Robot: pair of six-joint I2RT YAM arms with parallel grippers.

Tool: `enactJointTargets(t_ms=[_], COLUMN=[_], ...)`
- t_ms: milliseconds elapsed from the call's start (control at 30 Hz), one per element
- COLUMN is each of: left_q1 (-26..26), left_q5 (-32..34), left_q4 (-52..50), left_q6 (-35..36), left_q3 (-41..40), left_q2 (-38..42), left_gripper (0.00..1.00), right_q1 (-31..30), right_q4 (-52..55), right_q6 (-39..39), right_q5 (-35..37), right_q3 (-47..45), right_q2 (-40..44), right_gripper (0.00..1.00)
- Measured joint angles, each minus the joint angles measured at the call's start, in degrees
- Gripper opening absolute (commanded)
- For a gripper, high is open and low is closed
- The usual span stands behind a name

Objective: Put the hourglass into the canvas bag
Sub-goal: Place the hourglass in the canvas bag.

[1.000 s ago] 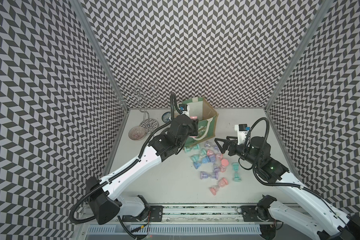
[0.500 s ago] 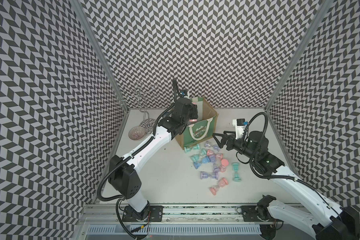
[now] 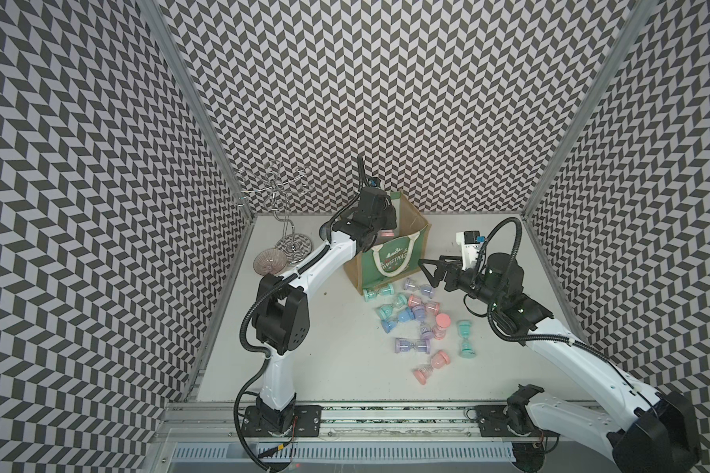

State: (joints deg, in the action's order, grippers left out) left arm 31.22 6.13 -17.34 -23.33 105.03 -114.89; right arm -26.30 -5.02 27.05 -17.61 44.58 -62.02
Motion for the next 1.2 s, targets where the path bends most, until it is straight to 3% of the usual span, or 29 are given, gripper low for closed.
enactJointTargets(t_ms=[167,633,1200], left_q1=[-0.3,-0.4,-0.4], left_q5=[-2.1,-4.3,-4.3], left_q4=[-0.7,0.4,2.6], left_q6=[0.2,0.1,0.3], left_q3=[4.7,6.4,6.0], left_q2=[-5.7,-13.5,-14.6], left_gripper=[0.3,0.3,0.5], right_q1=[0.6,1.2,2.3], right_q4=[-0.6,-1.5,-1.7], right_q6=[0.1,0.5,0.7], right_q5=[-1.0,-1.5,-1.3], right_q3=[0.0,0.0,0.0], right_q2=[-1.1,-1.8,-2.2], right_gripper=[0.99,0.99,0.99])
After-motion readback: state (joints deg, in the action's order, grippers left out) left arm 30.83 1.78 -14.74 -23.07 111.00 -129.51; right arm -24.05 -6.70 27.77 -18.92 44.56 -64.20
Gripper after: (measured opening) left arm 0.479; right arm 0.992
